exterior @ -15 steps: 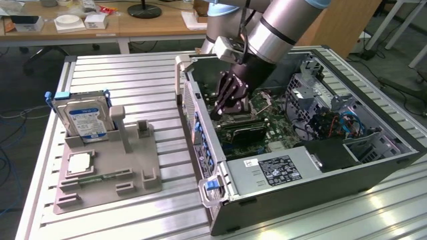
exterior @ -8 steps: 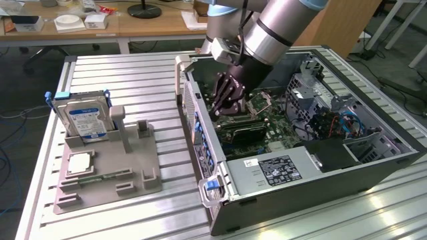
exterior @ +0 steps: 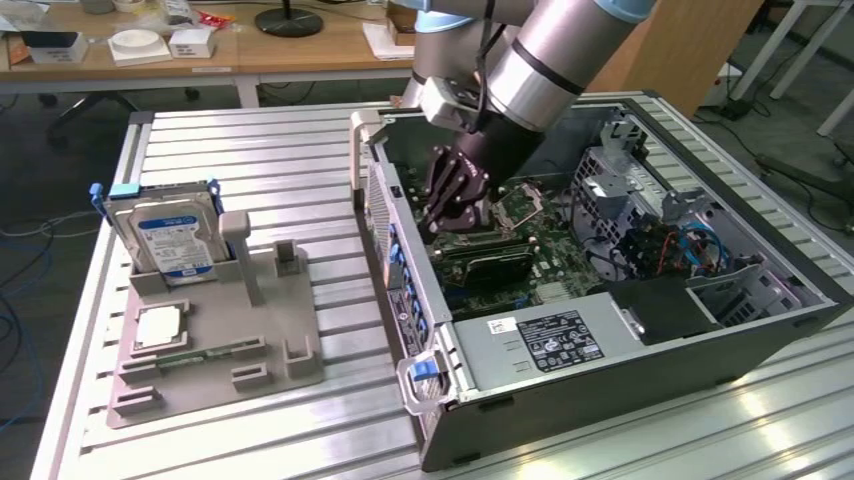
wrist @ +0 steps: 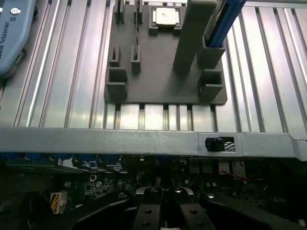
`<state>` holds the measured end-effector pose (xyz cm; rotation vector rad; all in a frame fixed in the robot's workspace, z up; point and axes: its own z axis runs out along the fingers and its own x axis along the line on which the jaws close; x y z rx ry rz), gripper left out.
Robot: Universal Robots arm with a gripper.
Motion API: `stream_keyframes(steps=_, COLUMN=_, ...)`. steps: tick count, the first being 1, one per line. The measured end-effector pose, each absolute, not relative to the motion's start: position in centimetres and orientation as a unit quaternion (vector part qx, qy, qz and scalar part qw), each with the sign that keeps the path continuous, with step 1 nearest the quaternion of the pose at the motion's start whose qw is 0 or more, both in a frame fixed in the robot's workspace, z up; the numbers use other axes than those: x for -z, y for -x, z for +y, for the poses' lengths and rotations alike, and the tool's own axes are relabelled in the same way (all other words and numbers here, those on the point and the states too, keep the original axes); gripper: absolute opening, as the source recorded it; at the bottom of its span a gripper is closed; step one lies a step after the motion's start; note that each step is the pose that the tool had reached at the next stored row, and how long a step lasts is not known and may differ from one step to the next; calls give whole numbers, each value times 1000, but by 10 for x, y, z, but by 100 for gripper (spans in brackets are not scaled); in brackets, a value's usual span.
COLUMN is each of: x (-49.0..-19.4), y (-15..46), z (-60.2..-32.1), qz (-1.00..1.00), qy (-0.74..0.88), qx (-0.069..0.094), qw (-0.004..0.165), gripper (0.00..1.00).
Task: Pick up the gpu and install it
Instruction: 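Press down on the gpu until it lock into place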
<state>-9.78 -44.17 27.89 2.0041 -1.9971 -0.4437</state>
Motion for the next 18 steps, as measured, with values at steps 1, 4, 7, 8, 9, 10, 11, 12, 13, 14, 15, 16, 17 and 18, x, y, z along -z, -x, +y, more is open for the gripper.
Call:
stream_keyframes(steps=1, x=-279, y=98, z=-442, qz=-691, qy=-693, qx=153, qw=139, gripper=10)
stream_keyframes(steps=4, x=-279, y=99, z=-443, qz=-691, qy=-693, qx=153, qw=139, gripper=10)
stream_keyframes(steps=7, x=-279, y=99, z=-443, qz=-691, qy=-693, qx=153, qw=139, gripper=10)
stream_keyframes(steps=8, x=-279, y=99, z=-443, qz=-691, qy=-693, qx=153, qw=139, gripper=10)
stream_keyframes(steps=9, x=-279, y=99, z=-443, qz=-691, qy=-693, qx=153, qw=139, gripper=10)
stream_keyframes(steps=10, x=-279, y=99, z=-443, qz=-691, qy=-693, qx=153, qw=139, gripper=10)
stream_keyframes(steps=11, x=-279, y=99, z=-443, qz=-691, qy=-693, qx=153, qw=139, gripper=10)
stream_keyframes(steps=12, x=-279, y=97, z=-443, qz=-691, qy=-693, qx=153, qw=139, gripper=10)
stream_keyframes(steps=13, x=-279, y=94, z=-443, qz=-691, qy=-693, qx=153, qw=139, gripper=10)
stream_keyframes(steps=14, x=-279, y=92, z=-443, qz=-691, qy=-693, qx=154, qw=139, gripper=10)
stream_keyframes(steps=15, x=-279, y=91, z=-443, qz=-691, qy=-693, qx=154, qw=139, gripper=10)
stream_keyframes(steps=16, x=-279, y=90, z=-443, qz=-690, qy=-693, qx=154, qw=139, gripper=10)
stream_keyframes(steps=17, x=-279, y=90, z=-443, qz=-690, qy=-692, qx=156, qw=141, gripper=10)
stream_keyframes(steps=18, x=-279, y=90, z=-443, qz=-690, qy=-692, qx=159, qw=144, gripper=10)
